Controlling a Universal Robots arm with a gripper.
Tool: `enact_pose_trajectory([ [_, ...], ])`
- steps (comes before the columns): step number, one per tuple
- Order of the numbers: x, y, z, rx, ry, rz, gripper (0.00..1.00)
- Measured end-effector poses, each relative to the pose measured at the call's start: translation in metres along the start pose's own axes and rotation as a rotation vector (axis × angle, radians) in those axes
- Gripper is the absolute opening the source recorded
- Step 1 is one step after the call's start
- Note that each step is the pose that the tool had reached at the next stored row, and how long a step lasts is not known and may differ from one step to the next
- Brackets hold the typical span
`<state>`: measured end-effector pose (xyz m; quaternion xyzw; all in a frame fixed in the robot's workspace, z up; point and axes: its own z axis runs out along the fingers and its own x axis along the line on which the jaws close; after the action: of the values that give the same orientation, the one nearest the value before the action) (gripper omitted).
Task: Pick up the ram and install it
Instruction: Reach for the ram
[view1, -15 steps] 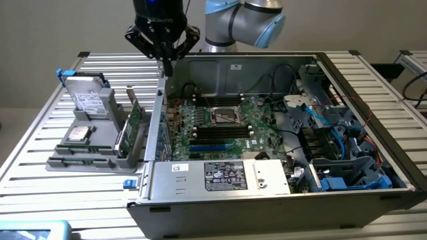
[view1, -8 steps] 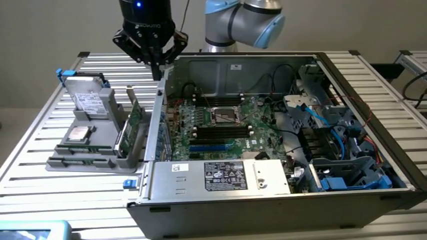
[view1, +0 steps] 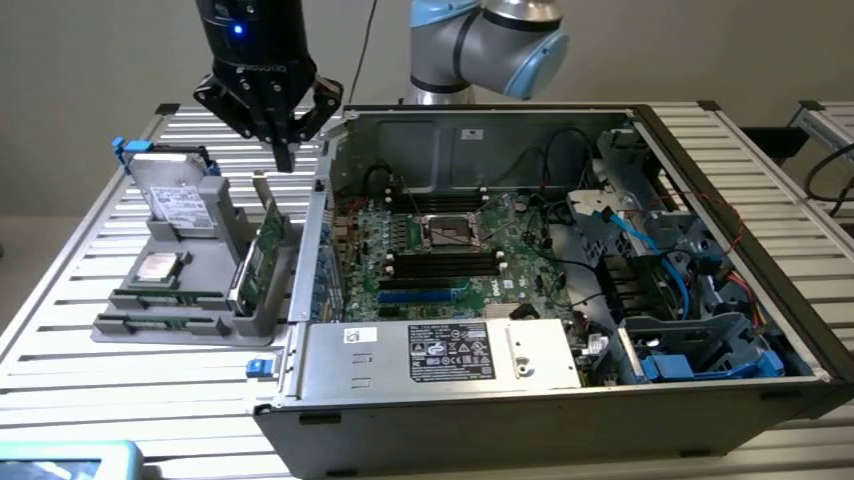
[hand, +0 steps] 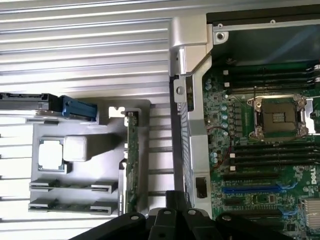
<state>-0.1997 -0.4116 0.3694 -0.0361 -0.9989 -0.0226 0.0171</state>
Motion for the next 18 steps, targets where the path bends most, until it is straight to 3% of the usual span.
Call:
enact_pose_trajectory([
  [9, 0.027, -0.0079, 0.0081, 0.0003, 0.0030, 0.000, 0.11],
  [14, 0.036, -0.0204, 0.0138, 0.0003, 0.0039, 0.000, 0.11],
  [18, 0.044, -0.0267, 0.0200, 0.0007, 0.0085, 0.000, 0.11],
])
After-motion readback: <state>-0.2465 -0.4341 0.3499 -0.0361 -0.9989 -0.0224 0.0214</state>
